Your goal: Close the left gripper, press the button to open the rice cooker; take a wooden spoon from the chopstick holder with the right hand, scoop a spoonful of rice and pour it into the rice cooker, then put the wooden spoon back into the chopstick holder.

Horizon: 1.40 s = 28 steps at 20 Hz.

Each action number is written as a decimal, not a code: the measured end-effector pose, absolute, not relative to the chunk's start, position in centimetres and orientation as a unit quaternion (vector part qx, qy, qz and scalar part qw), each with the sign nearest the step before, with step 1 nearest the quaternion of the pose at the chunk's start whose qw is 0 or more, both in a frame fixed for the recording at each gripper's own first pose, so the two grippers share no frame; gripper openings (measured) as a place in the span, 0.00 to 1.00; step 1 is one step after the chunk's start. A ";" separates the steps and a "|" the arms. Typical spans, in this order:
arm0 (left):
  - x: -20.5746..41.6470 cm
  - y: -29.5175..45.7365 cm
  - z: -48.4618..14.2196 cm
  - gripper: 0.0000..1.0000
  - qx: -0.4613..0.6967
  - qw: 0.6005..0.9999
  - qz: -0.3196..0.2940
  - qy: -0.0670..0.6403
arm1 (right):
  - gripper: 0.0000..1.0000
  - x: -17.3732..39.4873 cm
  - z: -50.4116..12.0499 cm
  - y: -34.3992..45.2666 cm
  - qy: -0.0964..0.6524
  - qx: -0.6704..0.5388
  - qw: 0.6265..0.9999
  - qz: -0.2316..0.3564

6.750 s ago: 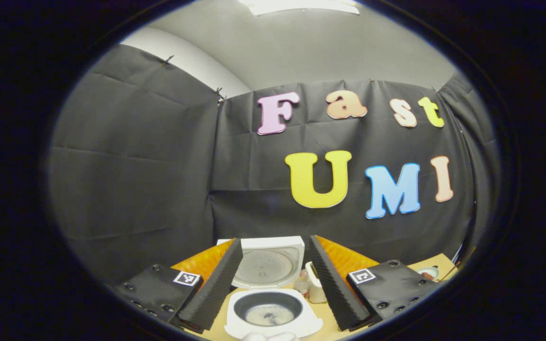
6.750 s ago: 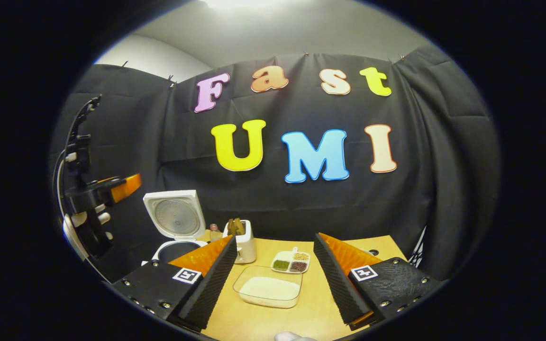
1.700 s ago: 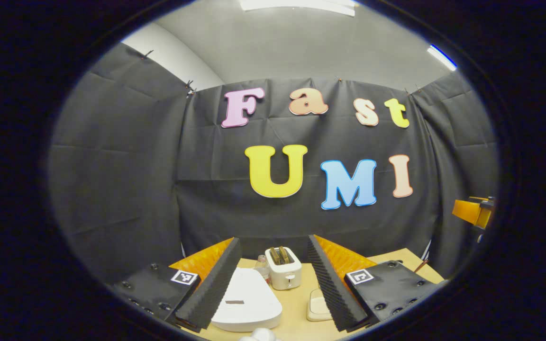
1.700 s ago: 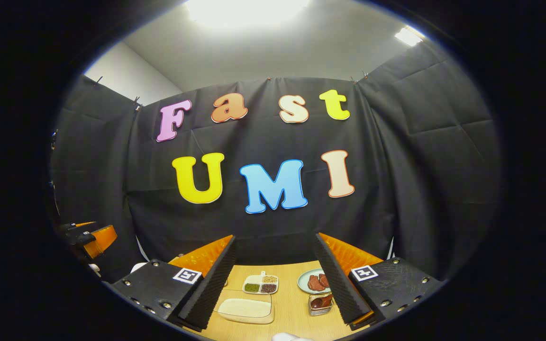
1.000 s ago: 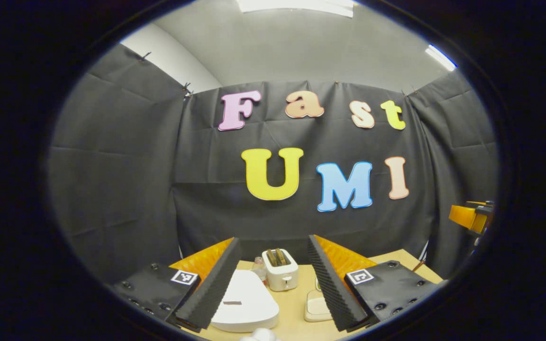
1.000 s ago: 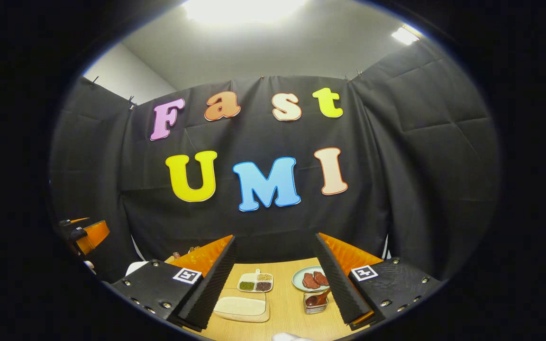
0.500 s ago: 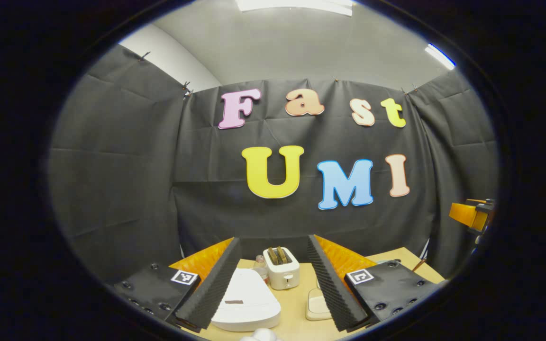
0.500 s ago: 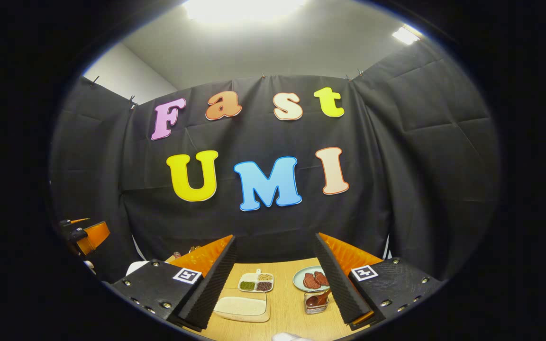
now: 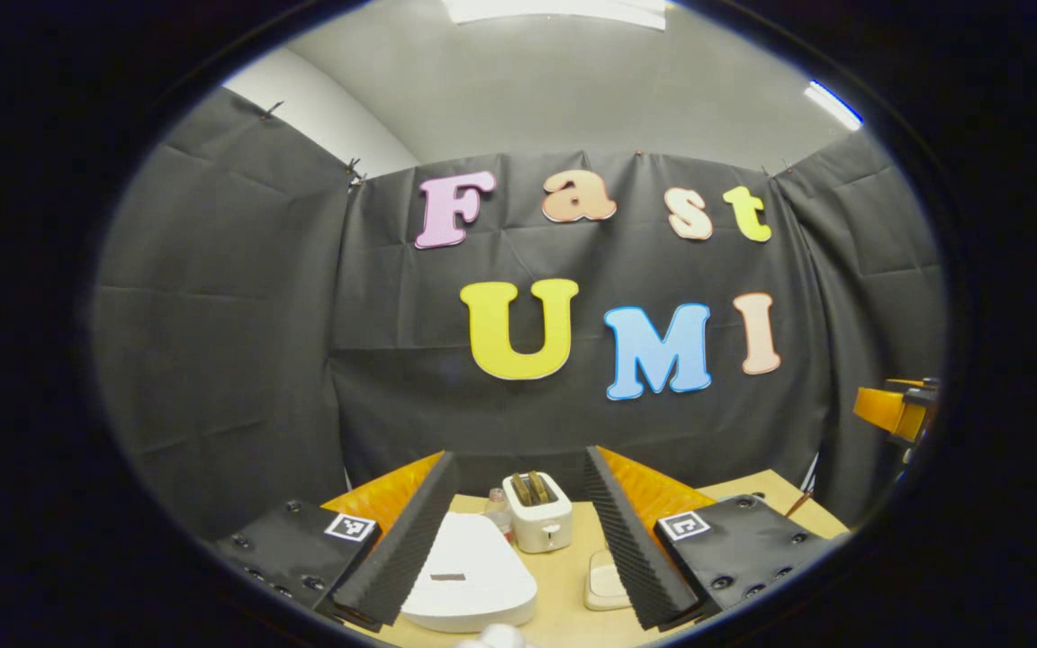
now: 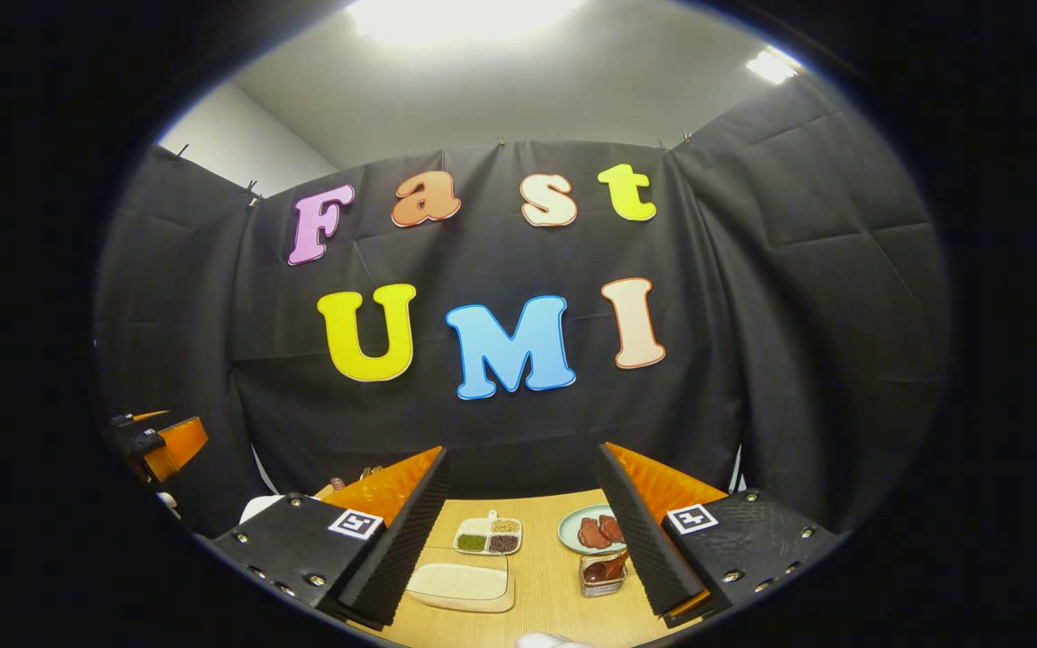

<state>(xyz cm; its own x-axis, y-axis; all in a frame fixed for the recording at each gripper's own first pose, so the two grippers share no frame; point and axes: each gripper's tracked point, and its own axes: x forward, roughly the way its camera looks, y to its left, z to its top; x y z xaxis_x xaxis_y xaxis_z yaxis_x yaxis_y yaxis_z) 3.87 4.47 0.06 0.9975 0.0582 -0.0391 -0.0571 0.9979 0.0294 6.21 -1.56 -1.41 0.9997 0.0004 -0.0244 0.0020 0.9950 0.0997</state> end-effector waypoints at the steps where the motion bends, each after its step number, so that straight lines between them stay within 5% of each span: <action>1: 3.8 4.5 -0.1 0.96 0.014 0.999 0.029 0.021 | 0.99 6.2 -1.3 -1.6 0.011 0.050 0.999 -0.001; 28: 3.3 4.6 0.4 0.96 0.013 0.999 0.026 0.017 | 0.99 5.7 -1.5 -0.8 0.014 0.048 0.999 0.004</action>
